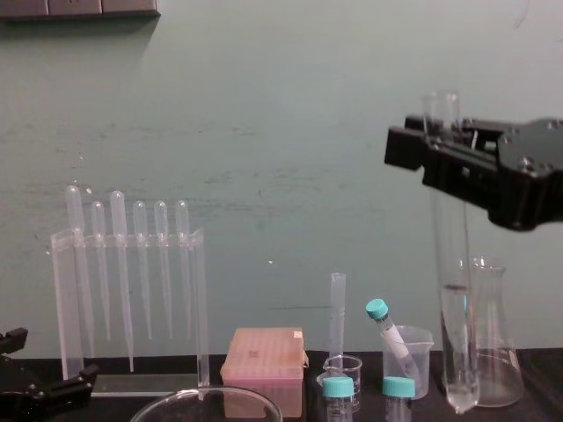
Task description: Hold the test tube with one hand and immerse one end into the beaker, then return it to the test tube rack.
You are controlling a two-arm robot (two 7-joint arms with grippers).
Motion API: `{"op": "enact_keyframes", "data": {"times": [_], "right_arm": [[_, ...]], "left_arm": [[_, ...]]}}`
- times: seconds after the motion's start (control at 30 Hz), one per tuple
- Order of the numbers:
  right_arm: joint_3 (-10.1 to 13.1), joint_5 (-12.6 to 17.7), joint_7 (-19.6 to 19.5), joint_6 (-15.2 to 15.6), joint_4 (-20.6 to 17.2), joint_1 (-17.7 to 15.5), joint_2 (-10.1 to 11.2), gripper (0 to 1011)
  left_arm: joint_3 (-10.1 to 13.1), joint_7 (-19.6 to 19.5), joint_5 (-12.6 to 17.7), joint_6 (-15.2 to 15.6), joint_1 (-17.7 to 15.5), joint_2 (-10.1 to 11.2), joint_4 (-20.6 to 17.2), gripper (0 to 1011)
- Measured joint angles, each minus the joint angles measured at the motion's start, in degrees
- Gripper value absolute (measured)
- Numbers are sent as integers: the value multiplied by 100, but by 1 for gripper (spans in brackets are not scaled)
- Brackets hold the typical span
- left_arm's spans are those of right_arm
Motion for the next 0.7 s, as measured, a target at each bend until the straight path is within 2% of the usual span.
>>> {"op": "enact_keyframes", "data": {"times": [0.17, 0.37, 0.7], "right_arm": [[-4, 156, 260, -80, 363, 75, -174, 225], [-25, 251, 470, -90, 628, 130, -316, 224], [-14, 336, 590, 10, 776, -13, -449, 224]], "left_arm": [[0, 0, 0, 0, 0, 0, 0, 1000], [0, 0, 0, 0, 0, 0, 0, 1000], [0, 0, 0, 0, 0, 0, 0, 1000]]}}
